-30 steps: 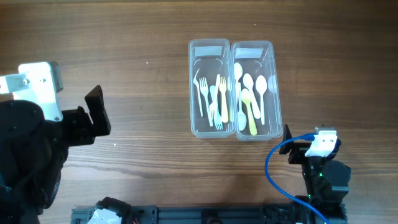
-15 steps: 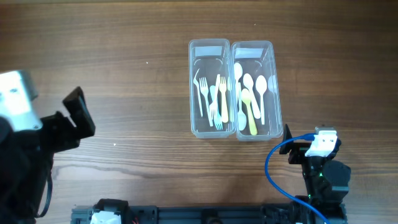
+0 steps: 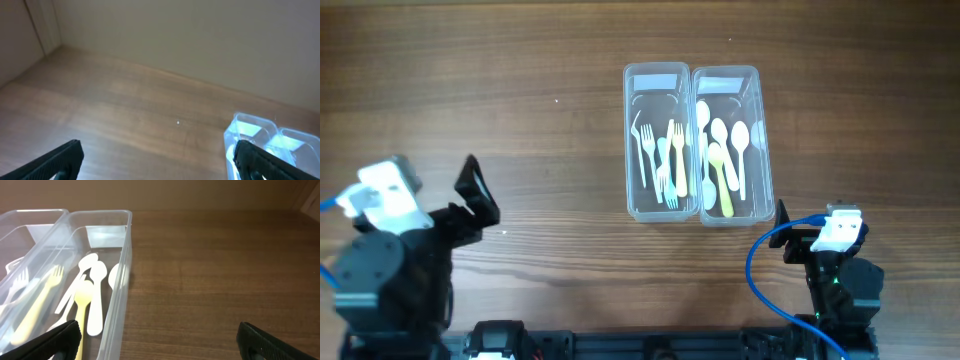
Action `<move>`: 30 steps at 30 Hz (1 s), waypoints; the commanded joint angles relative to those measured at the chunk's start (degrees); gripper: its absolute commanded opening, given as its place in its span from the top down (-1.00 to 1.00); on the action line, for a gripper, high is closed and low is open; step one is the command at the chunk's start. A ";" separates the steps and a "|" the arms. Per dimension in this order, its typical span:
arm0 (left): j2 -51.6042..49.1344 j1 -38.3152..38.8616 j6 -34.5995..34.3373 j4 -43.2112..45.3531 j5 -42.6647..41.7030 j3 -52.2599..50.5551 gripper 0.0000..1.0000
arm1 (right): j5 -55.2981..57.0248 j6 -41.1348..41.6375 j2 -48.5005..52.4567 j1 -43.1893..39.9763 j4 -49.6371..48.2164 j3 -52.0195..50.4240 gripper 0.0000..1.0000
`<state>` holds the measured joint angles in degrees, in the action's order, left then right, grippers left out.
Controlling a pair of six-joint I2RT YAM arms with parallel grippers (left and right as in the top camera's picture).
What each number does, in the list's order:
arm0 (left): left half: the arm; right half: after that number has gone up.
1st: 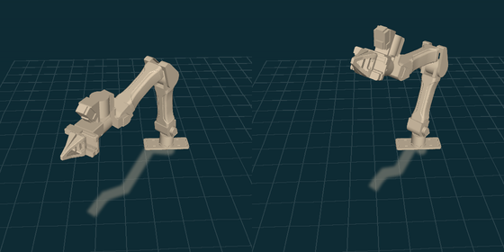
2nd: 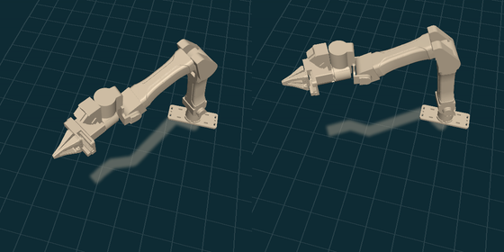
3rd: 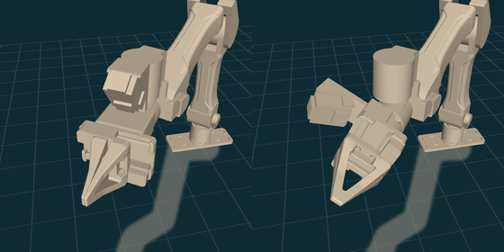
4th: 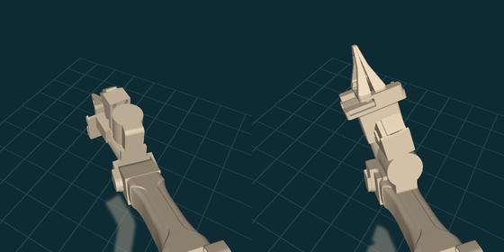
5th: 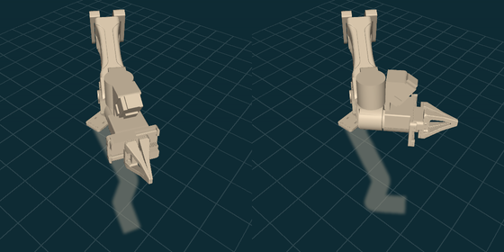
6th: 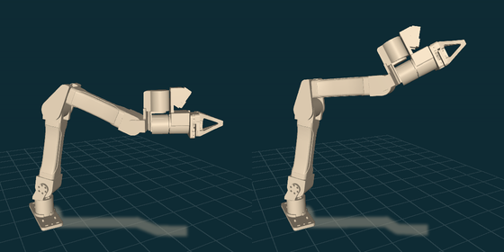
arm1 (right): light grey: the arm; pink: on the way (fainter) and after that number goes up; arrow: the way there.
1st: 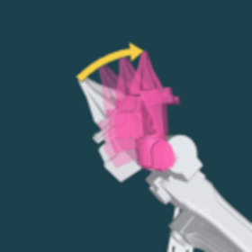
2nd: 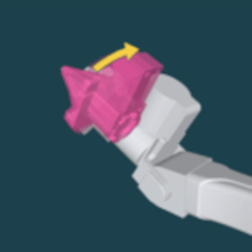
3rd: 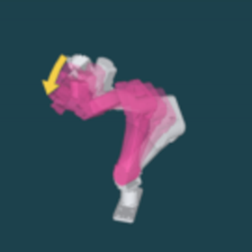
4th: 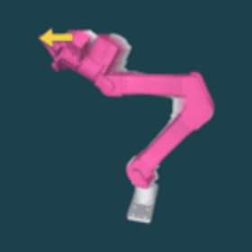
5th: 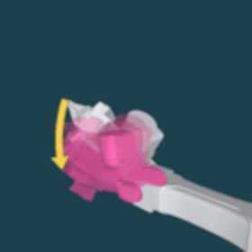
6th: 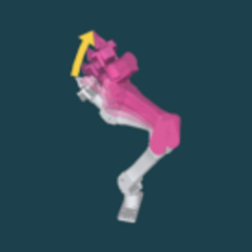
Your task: Pack container
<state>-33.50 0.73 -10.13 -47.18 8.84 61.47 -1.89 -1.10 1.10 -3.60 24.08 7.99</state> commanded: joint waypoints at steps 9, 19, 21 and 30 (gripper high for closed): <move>16.65 -0.37 -1.29 15.23 -1.99 -27.26 -1.00 | -0.66 1.11 -0.90 -0.24 -0.24 -0.09 -1.00; 27.19 -0.57 -6.86 24.02 -1.95 -44.72 -1.00 | -0.66 1.11 -0.90 -0.24 -0.24 -0.09 -1.00; 28.94 -0.87 -6.91 24.83 -1.97 -47.17 -1.00 | -0.66 1.11 -0.90 -0.24 -0.24 -0.09 -1.00; 33.33 -1.99 -7.06 25.77 -1.97 -53.13 -1.00 | -0.66 1.11 -0.90 -0.24 -0.24 -0.09 -0.99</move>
<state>-1.04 -0.73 -16.45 -21.98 7.55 9.61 -1.89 -1.10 0.99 -3.60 24.10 7.94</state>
